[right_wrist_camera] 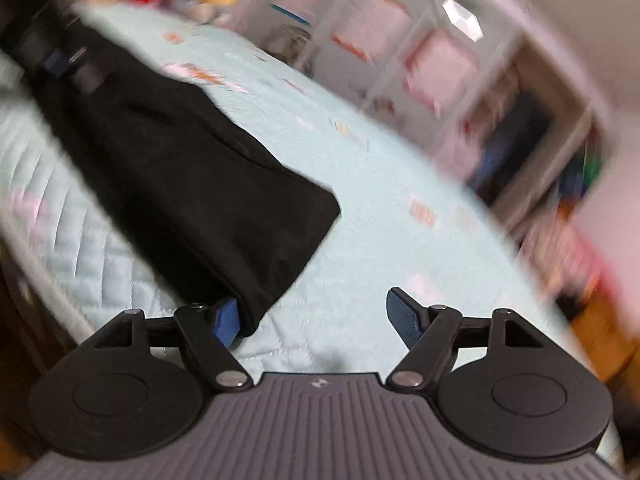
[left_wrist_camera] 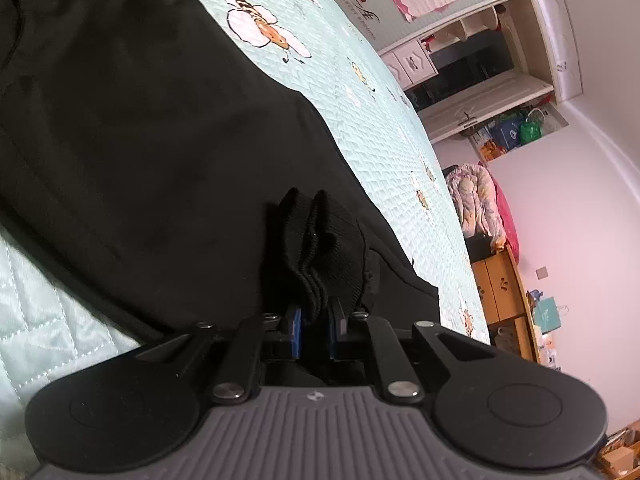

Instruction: Fold clothes

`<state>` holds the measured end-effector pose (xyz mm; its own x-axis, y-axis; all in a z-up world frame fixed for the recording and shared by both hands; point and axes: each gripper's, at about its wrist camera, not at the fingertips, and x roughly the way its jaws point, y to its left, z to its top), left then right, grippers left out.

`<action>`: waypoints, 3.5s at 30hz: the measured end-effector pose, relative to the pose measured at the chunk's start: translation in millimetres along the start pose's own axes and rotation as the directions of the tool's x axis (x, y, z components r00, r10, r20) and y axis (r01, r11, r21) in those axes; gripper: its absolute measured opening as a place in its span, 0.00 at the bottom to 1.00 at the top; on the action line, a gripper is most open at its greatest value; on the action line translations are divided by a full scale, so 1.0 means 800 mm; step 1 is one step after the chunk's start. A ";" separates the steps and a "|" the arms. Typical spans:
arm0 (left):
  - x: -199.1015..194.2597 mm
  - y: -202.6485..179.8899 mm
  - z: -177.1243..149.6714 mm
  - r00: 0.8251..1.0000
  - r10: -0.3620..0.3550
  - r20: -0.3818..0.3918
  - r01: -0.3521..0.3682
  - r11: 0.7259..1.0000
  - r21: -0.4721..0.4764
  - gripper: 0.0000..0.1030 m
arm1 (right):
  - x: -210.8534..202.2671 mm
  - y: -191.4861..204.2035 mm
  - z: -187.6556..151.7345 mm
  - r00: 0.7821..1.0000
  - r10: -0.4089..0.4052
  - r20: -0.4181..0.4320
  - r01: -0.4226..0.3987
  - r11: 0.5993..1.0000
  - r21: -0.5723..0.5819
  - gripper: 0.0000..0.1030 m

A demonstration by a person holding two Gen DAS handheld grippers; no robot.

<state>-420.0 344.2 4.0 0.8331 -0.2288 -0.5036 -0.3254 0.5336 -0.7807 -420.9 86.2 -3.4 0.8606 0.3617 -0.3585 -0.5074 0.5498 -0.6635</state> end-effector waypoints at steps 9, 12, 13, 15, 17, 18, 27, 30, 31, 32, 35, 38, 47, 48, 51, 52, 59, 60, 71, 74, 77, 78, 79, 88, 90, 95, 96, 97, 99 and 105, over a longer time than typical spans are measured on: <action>-0.001 -0.010 0.005 1.000 -0.009 -0.007 0.009 1.000 0.017 0.10 | -0.009 0.039 0.004 0.995 0.015 0.101 0.011 0.967 -0.253 0.22; 0.007 -0.017 -0.001 1.000 -0.019 -0.023 0.019 0.999 0.036 0.10 | -0.008 0.036 -0.002 0.997 0.034 0.070 -0.016 0.969 -0.246 0.03; 0.010 -0.018 -0.003 1.000 -0.014 -0.027 0.015 0.999 0.045 0.10 | -0.008 0.035 -0.004 0.997 0.041 0.060 -0.025 0.970 -0.244 0.03; 0.013 -0.017 -0.005 1.000 -0.006 -0.027 0.007 0.999 0.048 0.11 | -0.008 0.032 -0.008 0.998 0.054 0.040 -0.043 0.970 -0.239 0.03; 0.013 -0.013 -0.006 1.000 0.000 -0.020 0.001 0.999 0.040 0.12 | -0.007 0.030 -0.012 0.998 0.067 0.020 -0.061 0.971 -0.233 0.04; 0.011 -0.012 -0.005 1.000 0.005 -0.015 -0.004 0.999 0.041 0.12 | -0.009 0.028 -0.014 0.997 0.074 0.022 -0.067 0.971 -0.230 0.05; 0.011 -0.008 -0.003 1.000 0.012 -0.010 -0.012 0.999 0.040 0.12 | -0.031 0.002 -0.026 0.983 0.154 0.099 -0.133 0.972 -0.192 0.70; 0.010 -0.006 -0.004 1.000 0.008 -0.006 -0.008 0.999 0.037 0.12 | -0.048 -0.027 -0.030 0.956 0.282 0.081 -0.274 0.957 -0.095 0.70; 0.010 -0.006 -0.005 1.000 0.007 -0.004 -0.007 0.999 0.038 0.12 | -0.055 -0.038 -0.031 0.945 0.317 0.076 -0.315 0.948 -0.041 0.70; 0.010 -0.006 -0.005 1.000 0.006 -0.003 -0.006 0.999 0.040 0.12 | -0.058 -0.050 -0.030 0.936 0.345 0.074 -0.347 0.938 0.018 0.70; 0.009 -0.003 -0.007 1.000 -0.005 0.000 0.005 1.000 0.031 0.12 | -0.049 -0.089 -0.022 0.910 0.405 0.088 -0.414 0.875 0.252 0.70; 0.008 -0.003 -0.007 1.000 -0.007 -0.001 0.007 1.000 0.031 0.13 | -0.017 -0.130 -0.017 0.876 0.462 0.137 -0.461 0.720 0.519 0.69; 0.010 -0.010 -0.008 1.000 0.012 -0.004 -0.012 0.998 0.058 0.13 | 0.161 -0.157 -0.016 0.742 0.597 0.305 -0.456 0.116 0.883 0.14; 0.012 -0.012 -0.008 1.000 0.014 -0.005 -0.014 0.998 0.065 0.13 | 0.172 -0.153 -0.013 0.734 0.605 0.309 -0.454 0.098 0.886 0.14; 0.017 -0.011 -0.006 1.000 0.009 -0.005 -0.008 0.997 0.071 0.13 | 0.193 -0.139 -0.030 0.761 0.596 0.257 -0.366 0.067 0.928 0.14; 0.018 -0.010 -0.005 1.000 0.006 -0.003 -0.006 0.997 0.071 0.13 | 0.198 -0.137 -0.046 0.780 0.579 0.235 -0.319 0.045 0.947 0.00; 0.019 0.001 -0.007 1.000 -0.016 0.006 0.015 0.999 0.043 0.17 | 0.184 -0.133 -0.086 0.838 0.499 0.220 -0.208 -0.080 0.975 0.00; 0.019 0.001 -0.006 1.000 -0.020 0.004 0.020 0.999 0.040 0.17 | 0.180 -0.134 -0.084 0.843 0.494 0.213 -0.206 -0.070 0.976 0.00; 0.020 0.014 0.002 0.998 -0.061 -0.013 0.060 0.997 -0.045 0.17 | 0.145 -0.148 -0.066 0.875 0.454 0.166 -0.215 0.059 0.975 0.27; 0.012 0.014 0.002 0.998 -0.063 0.002 0.063 0.995 -0.075 0.25 | 0.145 -0.142 -0.072 0.876 0.465 0.128 -0.188 0.085 0.978 0.14; -0.008 0.013 0.004 0.997 -0.072 0.040 0.075 0.993 -0.089 0.45 | 0.136 -0.139 -0.056 0.892 0.446 0.077 -0.169 0.170 0.971 0.19; -0.015 0.012 0.004 0.996 -0.071 0.053 0.075 0.994 -0.083 0.48 | 0.129 -0.138 -0.044 0.902 0.427 0.062 -0.172 0.224 0.959 0.20; -0.023 0.011 0.004 0.995 -0.069 0.067 0.074 0.994 -0.077 0.50 | 0.122 -0.136 -0.029 0.909 0.411 0.067 -0.193 0.273 0.943 0.21; -0.090 0.030 -0.005 0.988 0.010 0.153 0.002 0.997 -0.082 0.51 | 0.131 -0.060 0.069 0.733 0.636 0.243 -0.482 0.232 0.845 0.21; -0.107 0.038 -0.007 0.985 0.021 0.174 -0.007 0.996 -0.085 0.52 | 0.141 -0.042 0.074 0.713 0.662 0.232 -0.489 0.233 0.840 0.21; -0.159 0.062 -0.005 0.958 0.044 0.285 -0.012 0.994 -0.113 0.54 | 0.160 -0.022 0.075 0.720 0.674 0.167 -0.454 0.275 0.848 0.16; -0.169 0.068 -0.003 0.947 0.054 0.317 -0.016 0.992 -0.123 0.55 | 0.157 -0.024 0.081 0.726 0.670 0.155 -0.448 0.289 0.846 0.16; -0.180 0.076 0.000 0.932 0.072 0.356 -0.023 0.990 -0.140 0.55 | 0.153 -0.026 0.087 0.734 0.664 0.143 -0.440 0.305 0.845 0.19; -0.199 0.093 0.004 0.899 0.113 0.422 -0.035 0.982 -0.187 0.55 | 0.138 -0.027 0.096 0.751 0.640 0.163 -0.453 0.320 0.832 0.24; -0.227 0.146 0.020 0.844 0.186 0.502 -0.019 0.947 -0.320 0.56 | 0.143 -0.009 0.095 0.738 0.657 0.152 -0.454 0.318 0.832 0.43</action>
<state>-602.3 460.9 10.1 0.8675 0.3150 -0.3850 -0.4670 0.2490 -0.8485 -322.5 180.7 10.2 0.2955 0.7428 -0.6008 -0.5883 0.6370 0.4982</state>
